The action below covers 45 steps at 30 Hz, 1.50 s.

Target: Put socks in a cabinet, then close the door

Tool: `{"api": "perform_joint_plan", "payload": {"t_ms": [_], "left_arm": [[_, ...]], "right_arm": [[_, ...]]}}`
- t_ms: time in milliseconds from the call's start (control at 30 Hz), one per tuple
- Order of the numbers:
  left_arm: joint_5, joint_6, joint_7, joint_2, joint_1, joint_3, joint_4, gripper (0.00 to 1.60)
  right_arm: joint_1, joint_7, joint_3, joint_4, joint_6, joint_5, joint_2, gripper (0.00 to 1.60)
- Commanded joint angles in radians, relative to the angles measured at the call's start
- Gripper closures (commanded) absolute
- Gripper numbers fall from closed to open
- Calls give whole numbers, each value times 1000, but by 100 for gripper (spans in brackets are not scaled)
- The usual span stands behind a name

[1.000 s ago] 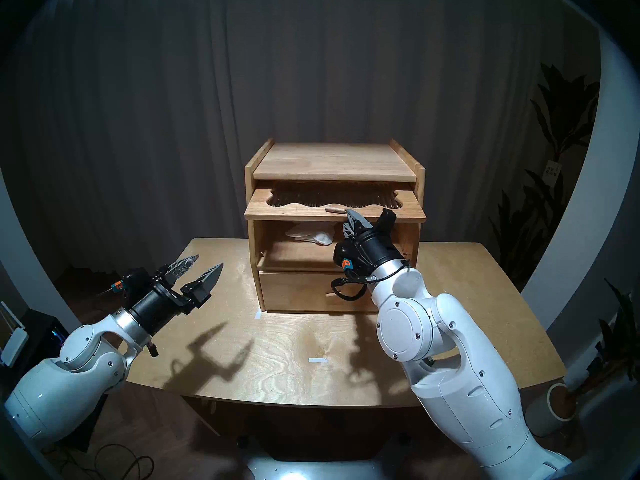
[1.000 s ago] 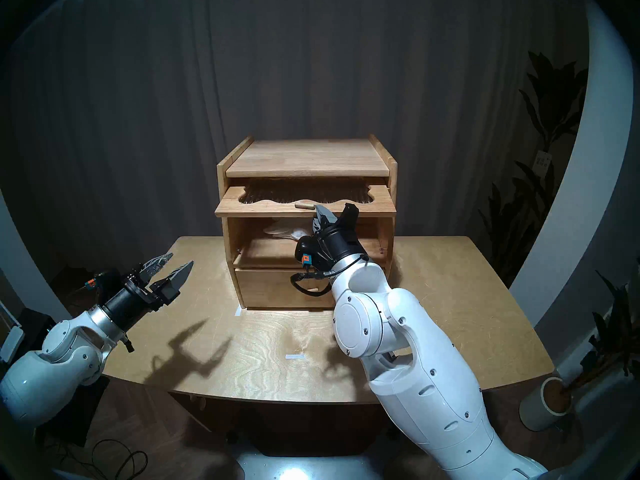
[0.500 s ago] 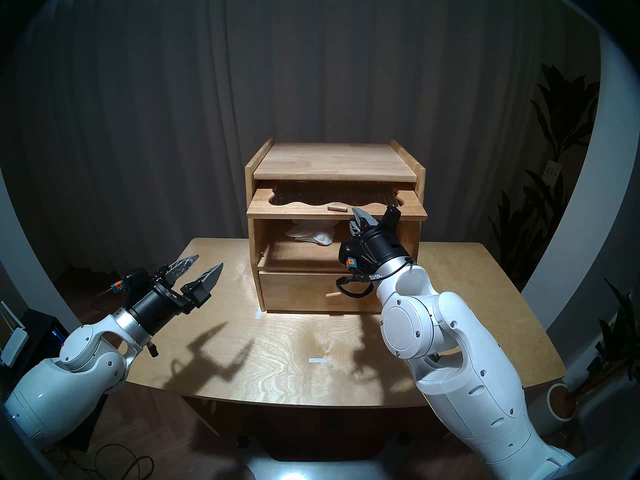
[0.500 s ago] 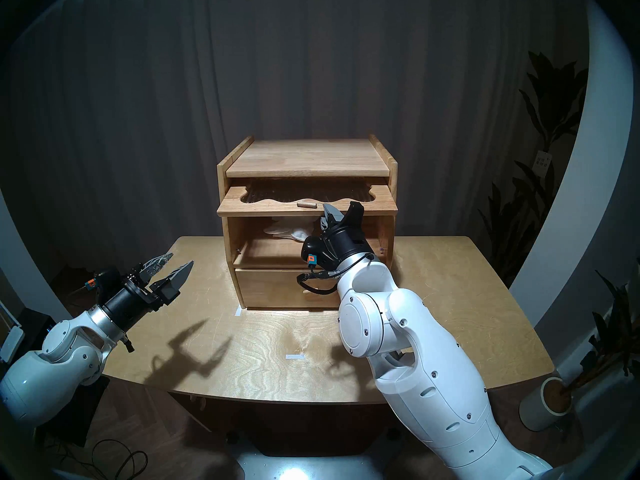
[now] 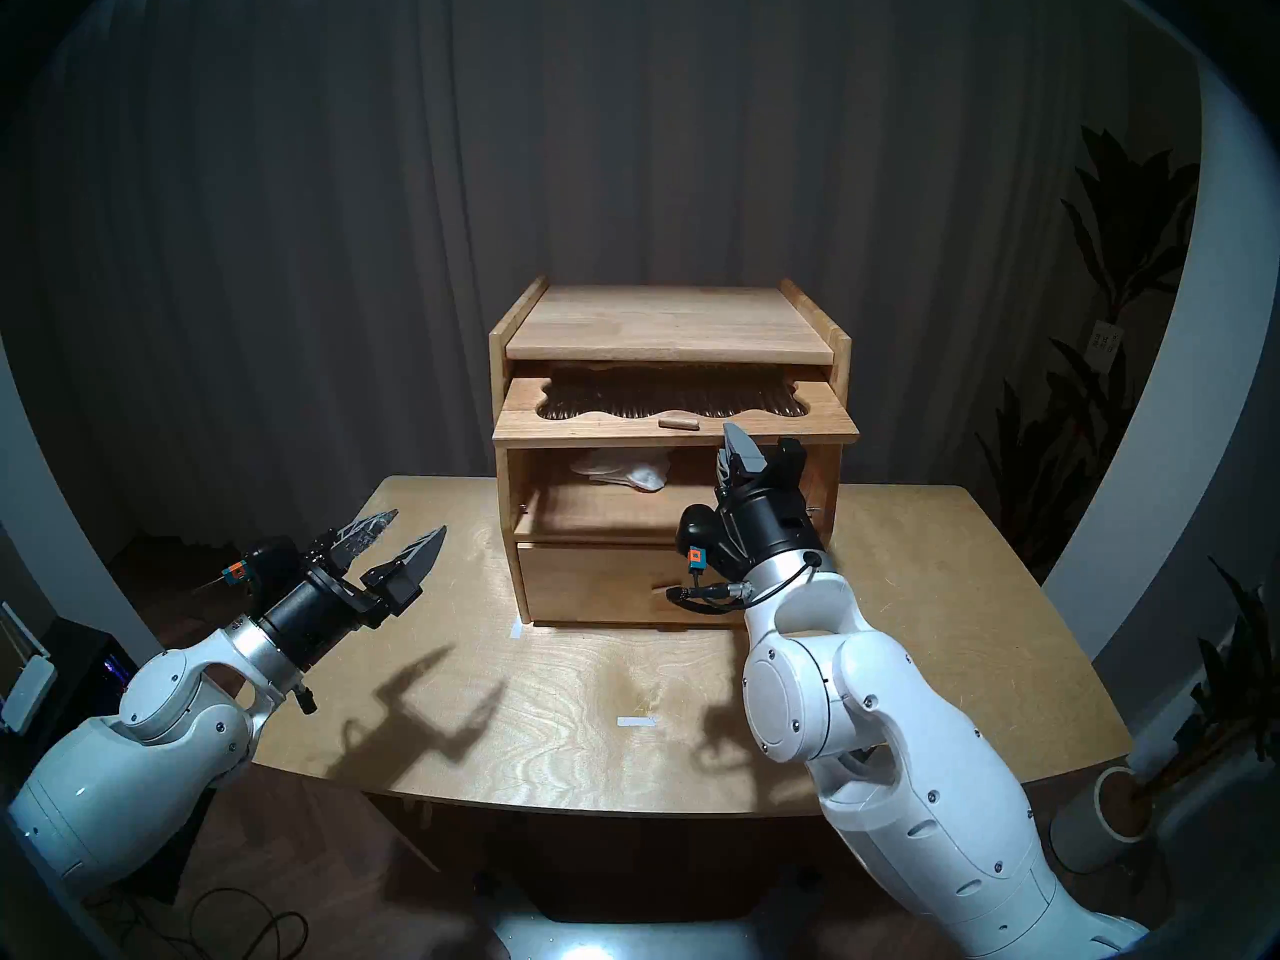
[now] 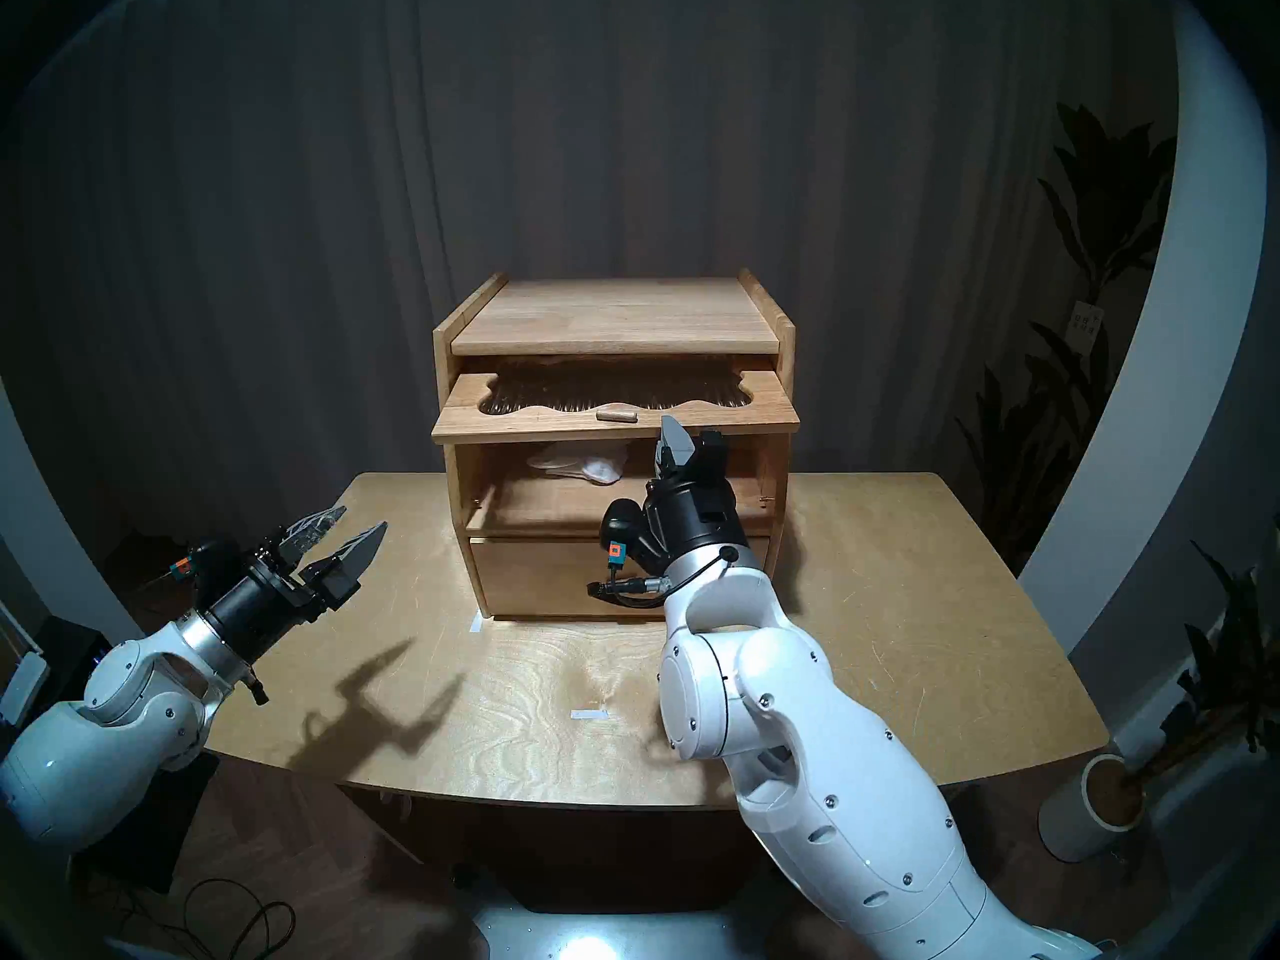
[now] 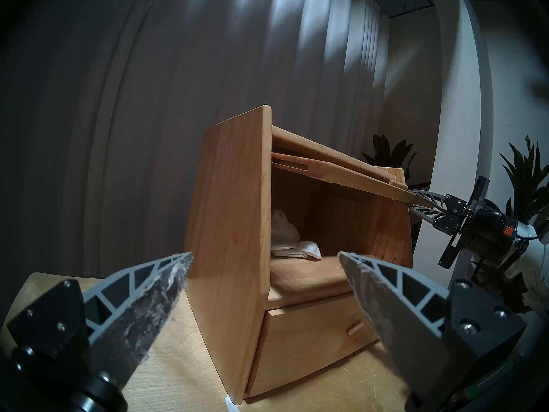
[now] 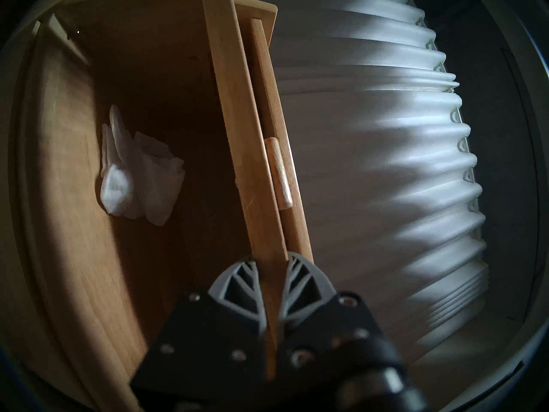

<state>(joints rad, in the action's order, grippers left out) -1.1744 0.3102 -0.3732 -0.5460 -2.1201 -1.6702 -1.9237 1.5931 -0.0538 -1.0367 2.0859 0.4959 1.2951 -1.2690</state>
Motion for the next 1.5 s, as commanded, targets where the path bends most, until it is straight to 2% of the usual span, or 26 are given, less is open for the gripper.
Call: {"api": "perform_joint_plan", "payload": {"t_ms": [0, 33, 67, 100, 133, 167, 200, 300, 333, 500, 700, 733, 767, 800, 1200, 1467], "left_arm": [[1, 9, 2, -1, 3, -14, -7, 0], [1, 9, 2, -1, 3, -14, -7, 0], [0, 6, 1, 0, 6, -11, -5, 0], [0, 5, 0, 1, 7, -9, -5, 0], [0, 4, 0, 1, 7, -9, -4, 0], [0, 4, 0, 1, 7, -8, -4, 0], [0, 4, 0, 1, 7, -8, -4, 0], [0, 4, 0, 2, 7, -7, -3, 0], [-1, 4, 0, 2, 8, -7, -3, 0], [-1, 4, 0, 2, 8, -7, -3, 0], [-1, 5, -1, 2, 8, -7, -3, 0], [-1, 5, -1, 2, 8, -7, -3, 0], [-1, 5, -1, 2, 8, -7, -3, 0], [-1, 5, -1, 2, 8, -7, -3, 0], [-1, 4, -1, 3, 8, -5, -2, 0], [-1, 4, -2, 3, 9, -6, -2, 0]], "right_arm": [[-17, 42, 59, -25, 44, 50, -67, 160], [-26, 48, 64, -36, 51, 55, -76, 160], [-9, 54, 153, 39, 37, 57, -18, 160], [-8, 50, 166, 54, 11, 57, -13, 160], [-10, 47, 150, 55, -9, 55, -13, 160], [-17, 51, 181, 52, 0, 58, -15, 160], [-18, 48, 176, 50, -10, 58, -10, 160], [-34, 48, 231, 51, -8, 57, 15, 160], [-35, 49, 224, 53, -14, 57, 21, 160], [-76, 53, 327, 45, -9, 44, 79, 160], [-98, 73, 375, 44, 16, 21, 113, 160], [-100, 76, 378, 47, 22, 16, 114, 130], [-100, 76, 378, 47, 22, 16, 114, 130], [-104, 86, 382, 53, 31, 22, 117, 0], [-138, 150, 402, 136, 104, 83, 158, 0], [-87, 195, 357, 157, 242, 104, 181, 0]]}}
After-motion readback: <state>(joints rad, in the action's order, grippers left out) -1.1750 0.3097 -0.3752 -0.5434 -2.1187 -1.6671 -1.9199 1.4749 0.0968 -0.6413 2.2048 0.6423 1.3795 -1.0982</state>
